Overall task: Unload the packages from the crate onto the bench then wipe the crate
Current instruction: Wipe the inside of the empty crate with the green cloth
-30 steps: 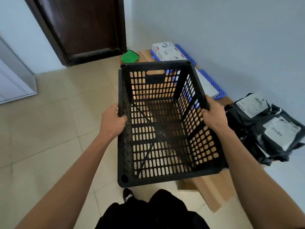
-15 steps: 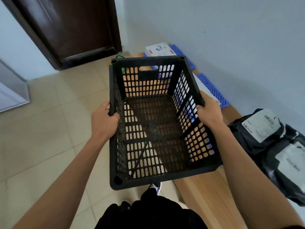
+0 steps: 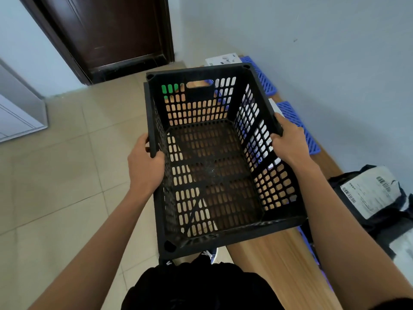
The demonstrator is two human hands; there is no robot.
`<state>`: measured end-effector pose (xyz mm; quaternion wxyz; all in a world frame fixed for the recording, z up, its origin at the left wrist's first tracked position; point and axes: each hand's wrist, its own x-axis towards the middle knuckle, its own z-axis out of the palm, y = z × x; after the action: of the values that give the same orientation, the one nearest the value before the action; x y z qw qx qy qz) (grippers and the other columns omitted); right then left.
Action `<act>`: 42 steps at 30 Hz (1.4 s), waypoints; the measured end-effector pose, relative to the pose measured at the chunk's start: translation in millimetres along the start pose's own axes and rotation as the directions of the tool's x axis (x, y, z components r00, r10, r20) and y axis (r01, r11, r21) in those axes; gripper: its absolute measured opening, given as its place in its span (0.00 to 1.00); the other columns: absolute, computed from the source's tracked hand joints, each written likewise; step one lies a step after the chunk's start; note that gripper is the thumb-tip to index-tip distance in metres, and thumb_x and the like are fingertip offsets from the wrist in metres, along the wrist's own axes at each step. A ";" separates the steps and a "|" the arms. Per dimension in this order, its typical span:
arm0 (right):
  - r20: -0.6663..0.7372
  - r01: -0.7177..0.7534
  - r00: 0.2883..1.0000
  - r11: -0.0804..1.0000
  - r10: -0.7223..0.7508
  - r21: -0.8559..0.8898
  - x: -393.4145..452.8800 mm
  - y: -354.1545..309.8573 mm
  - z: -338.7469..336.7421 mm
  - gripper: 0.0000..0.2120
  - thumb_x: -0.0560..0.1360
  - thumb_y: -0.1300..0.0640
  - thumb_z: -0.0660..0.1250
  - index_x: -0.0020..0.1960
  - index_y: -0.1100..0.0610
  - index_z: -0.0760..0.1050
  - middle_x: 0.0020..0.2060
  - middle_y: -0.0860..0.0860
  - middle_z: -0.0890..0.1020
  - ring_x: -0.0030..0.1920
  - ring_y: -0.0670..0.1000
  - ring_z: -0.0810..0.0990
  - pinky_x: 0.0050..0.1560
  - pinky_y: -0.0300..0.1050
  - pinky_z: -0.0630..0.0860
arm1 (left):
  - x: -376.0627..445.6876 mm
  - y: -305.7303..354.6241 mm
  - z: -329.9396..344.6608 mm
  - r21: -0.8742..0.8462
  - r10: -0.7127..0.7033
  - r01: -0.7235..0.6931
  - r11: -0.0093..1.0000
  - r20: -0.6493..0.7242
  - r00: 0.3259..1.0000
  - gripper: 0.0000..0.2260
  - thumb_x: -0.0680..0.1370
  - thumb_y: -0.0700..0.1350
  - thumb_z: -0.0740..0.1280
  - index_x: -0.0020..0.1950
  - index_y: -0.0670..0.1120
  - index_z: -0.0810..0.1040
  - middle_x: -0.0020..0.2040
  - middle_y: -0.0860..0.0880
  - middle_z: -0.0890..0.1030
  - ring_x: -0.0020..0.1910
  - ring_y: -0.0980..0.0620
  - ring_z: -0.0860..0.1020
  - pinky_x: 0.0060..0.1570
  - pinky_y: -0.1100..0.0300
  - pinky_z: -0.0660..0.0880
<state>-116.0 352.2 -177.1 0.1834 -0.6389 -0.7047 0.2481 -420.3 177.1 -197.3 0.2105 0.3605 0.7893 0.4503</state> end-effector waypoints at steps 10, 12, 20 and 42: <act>-0.009 0.025 1.000 0.998 -0.025 -0.057 23.6 4.5 -5.1 0.32 0.76 0.63 0.63 0.78 0.46 0.65 0.53 0.56 0.82 0.36 0.50 0.79 0.43 0.46 0.78 | -3.8 12.1 19.3 0.007 0.048 -0.048 0.999 -0.021 0.999 0.28 0.79 0.31 0.64 0.78 0.44 0.65 0.76 0.50 0.64 0.76 0.54 0.64 0.76 0.52 0.65; -0.013 0.028 0.999 0.996 -0.029 -0.079 28.1 3.7 -7.5 0.32 0.77 0.63 0.63 0.78 0.46 0.65 0.49 0.54 0.81 0.35 0.50 0.78 0.43 0.48 0.78 | -6.7 15.5 24.6 -0.005 0.053 -0.053 0.999 -0.023 0.998 0.27 0.79 0.30 0.64 0.78 0.44 0.66 0.77 0.50 0.64 0.76 0.55 0.63 0.76 0.58 0.63; -0.055 0.030 0.997 0.948 -0.049 -0.318 25.6 -8.6 -0.8 0.32 0.77 0.66 0.59 0.78 0.49 0.61 0.50 0.60 0.80 0.44 0.61 0.77 0.47 0.58 0.79 | -6.8 20.3 33.0 0.003 0.036 -0.036 0.999 -0.014 0.999 0.25 0.80 0.34 0.66 0.76 0.47 0.69 0.78 0.50 0.62 0.78 0.54 0.60 0.77 0.55 0.62; 0.074 0.277 0.961 0.927 -0.267 -0.252 -14.3 -145.6 69.3 0.17 0.82 0.54 0.64 0.69 0.53 0.77 0.63 0.51 0.81 0.63 0.54 0.79 0.62 0.51 0.75 | 97.8 14.8 -24.1 0.343 0.441 -0.556 0.757 0.360 0.822 0.14 0.82 0.53 0.64 0.64 0.50 0.79 0.66 0.51 0.78 0.68 0.49 0.70 0.67 0.44 0.70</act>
<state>-272.1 321.2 -147.3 0.1172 -0.5486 -0.8163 0.1379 -494.2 242.8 -173.1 0.0970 0.6518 0.7086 0.2524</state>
